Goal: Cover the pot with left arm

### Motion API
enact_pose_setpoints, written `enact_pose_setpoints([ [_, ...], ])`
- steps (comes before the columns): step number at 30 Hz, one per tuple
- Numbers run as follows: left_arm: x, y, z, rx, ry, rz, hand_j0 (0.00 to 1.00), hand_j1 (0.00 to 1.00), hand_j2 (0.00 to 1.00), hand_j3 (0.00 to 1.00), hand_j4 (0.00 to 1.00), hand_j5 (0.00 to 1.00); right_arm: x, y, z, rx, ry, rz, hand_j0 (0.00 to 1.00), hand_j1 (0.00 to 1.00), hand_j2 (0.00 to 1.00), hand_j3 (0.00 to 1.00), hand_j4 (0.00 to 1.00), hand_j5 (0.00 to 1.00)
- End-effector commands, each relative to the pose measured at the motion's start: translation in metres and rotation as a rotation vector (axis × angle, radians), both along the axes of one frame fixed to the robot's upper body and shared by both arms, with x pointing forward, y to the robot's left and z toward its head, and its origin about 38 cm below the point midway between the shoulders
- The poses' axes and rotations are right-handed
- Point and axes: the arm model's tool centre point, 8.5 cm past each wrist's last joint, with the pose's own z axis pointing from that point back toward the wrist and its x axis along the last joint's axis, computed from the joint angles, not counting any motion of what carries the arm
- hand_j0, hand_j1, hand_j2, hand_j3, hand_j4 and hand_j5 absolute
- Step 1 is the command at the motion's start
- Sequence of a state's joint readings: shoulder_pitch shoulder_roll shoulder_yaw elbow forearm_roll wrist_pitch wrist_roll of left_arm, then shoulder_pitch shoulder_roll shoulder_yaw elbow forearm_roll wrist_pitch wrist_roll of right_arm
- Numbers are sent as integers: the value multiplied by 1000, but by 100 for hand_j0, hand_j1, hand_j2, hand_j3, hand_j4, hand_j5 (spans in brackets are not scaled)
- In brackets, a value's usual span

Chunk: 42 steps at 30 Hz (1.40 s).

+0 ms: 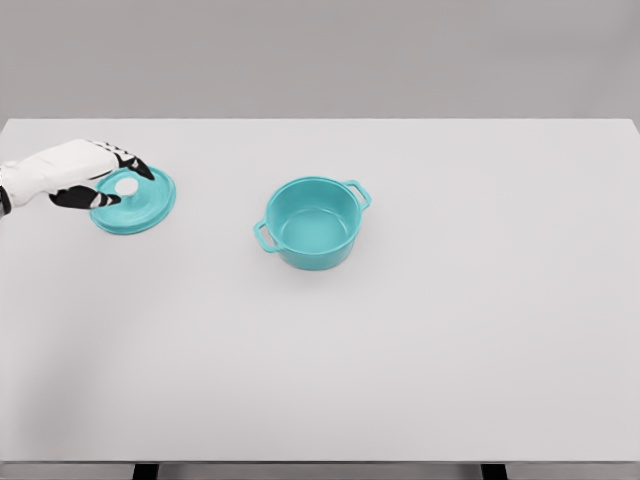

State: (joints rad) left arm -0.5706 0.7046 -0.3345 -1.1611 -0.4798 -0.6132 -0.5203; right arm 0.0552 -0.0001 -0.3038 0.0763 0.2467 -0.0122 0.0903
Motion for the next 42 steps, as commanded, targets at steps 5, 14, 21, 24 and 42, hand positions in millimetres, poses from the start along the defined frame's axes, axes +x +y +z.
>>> enact_pose_setpoints([
  [5,3,3,-20,-35,48,38,68,68,68,68,68,68,0,0,0,0,0,0,100,100,100,100,100,100],
  [14,14,3,-26,-22,61,63,68,68,68,68,68,68,0,0,0,0,0,0,100,100,100,100,100,100],
  [21,16,6,-26,-11,64,73,69,69,69,69,69,69,0,0,0,0,0,0,100,100,100,100,100,100],
  [24,18,7,-24,-10,60,76,68,68,68,68,68,68,0,0,0,0,0,0,100,100,100,100,100,100],
  [42,24,15,-19,84,50,98,68,68,68,68,68,68,0,0,0,0,0,0,100,100,100,100,100,100],
])
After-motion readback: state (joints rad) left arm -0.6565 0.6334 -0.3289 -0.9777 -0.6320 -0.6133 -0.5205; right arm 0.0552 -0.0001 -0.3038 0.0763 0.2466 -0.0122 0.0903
